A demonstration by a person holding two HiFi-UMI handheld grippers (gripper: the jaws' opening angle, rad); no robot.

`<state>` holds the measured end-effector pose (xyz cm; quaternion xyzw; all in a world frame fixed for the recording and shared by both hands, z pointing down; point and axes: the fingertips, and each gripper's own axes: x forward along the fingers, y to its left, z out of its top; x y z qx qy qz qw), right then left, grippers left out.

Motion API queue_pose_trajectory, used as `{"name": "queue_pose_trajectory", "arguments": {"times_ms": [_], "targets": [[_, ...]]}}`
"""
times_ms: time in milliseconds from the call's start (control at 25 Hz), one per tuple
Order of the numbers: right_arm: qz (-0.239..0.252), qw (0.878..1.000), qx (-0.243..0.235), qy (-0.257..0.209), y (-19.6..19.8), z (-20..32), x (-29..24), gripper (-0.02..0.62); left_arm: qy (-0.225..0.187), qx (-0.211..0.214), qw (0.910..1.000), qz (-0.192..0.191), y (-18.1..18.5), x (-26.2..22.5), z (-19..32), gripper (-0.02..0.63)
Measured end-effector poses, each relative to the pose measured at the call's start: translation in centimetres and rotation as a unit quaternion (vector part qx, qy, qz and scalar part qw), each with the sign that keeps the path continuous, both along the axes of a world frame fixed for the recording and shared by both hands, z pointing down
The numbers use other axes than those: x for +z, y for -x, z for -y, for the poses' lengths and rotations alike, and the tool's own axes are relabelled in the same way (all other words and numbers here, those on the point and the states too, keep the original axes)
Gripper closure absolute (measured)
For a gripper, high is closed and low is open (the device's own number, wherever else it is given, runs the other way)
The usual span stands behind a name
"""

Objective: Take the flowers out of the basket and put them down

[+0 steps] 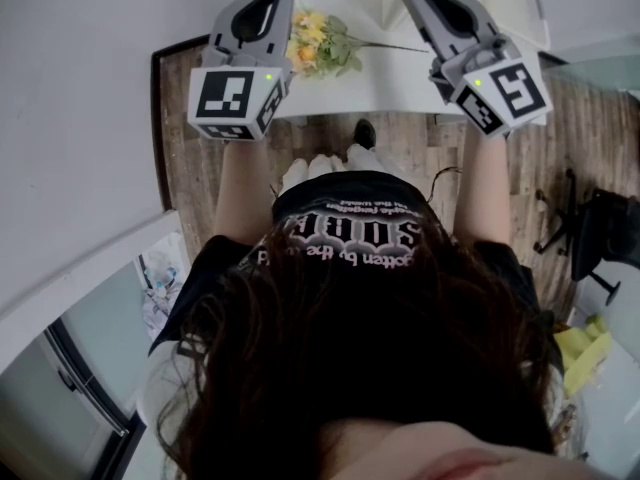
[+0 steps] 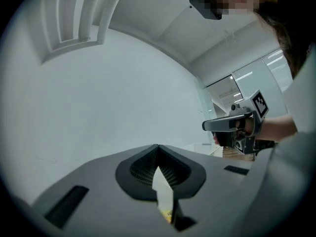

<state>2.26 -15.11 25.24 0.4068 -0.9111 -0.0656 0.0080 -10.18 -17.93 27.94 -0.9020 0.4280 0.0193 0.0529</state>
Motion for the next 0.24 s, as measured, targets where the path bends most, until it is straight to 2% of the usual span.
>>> {"name": "queue_pose_trajectory", "arguments": {"times_ms": [240], "targets": [[-0.003,1.0,0.001,0.003,-0.11,-0.09,0.35,0.572,-0.001,0.001,1.0,0.0,-0.23,0.06,-0.11,0.606]]}}
